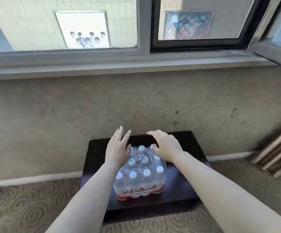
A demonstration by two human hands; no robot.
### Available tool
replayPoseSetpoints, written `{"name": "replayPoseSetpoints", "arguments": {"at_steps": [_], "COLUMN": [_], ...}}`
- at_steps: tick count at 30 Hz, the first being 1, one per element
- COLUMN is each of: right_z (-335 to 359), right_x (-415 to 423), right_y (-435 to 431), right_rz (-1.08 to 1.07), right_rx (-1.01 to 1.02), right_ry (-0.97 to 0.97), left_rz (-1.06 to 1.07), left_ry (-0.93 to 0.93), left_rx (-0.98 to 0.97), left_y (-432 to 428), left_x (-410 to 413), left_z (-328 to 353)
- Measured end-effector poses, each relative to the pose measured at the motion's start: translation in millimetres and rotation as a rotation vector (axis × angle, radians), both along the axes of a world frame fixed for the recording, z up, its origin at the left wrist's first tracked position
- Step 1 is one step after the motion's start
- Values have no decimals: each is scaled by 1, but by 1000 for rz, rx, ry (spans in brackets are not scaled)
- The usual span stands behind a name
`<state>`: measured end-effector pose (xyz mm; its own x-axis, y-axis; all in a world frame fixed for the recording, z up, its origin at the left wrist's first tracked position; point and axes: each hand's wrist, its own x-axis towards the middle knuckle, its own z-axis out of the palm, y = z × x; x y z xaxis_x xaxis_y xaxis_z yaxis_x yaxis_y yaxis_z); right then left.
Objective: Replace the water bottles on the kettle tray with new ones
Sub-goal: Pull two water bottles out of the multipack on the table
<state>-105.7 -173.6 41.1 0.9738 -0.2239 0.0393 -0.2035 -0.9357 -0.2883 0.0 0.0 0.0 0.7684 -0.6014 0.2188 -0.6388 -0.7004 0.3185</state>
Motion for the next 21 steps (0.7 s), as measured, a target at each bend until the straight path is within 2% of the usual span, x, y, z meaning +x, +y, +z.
{"name": "replayPoseSetpoints", "arguments": {"at_steps": [6,11,13,21], "right_z": [-58,-92,-101,-119], "right_x": [24,36,38,39], "right_y": [-18,-22,-20,-13], "right_rz": [90,130,141,130], "right_rx": [36,72,86,145], "right_ry": [126,187,200,263], "left_rz": [8,-22,-17,72], "left_ry": [182,343,347,298], "left_rx": [165,195,227,152], "left_y": [-27,-42,-45,-52], "left_x": [5,3,3,4], "left_z": [-69,-105,-113,-125]}}
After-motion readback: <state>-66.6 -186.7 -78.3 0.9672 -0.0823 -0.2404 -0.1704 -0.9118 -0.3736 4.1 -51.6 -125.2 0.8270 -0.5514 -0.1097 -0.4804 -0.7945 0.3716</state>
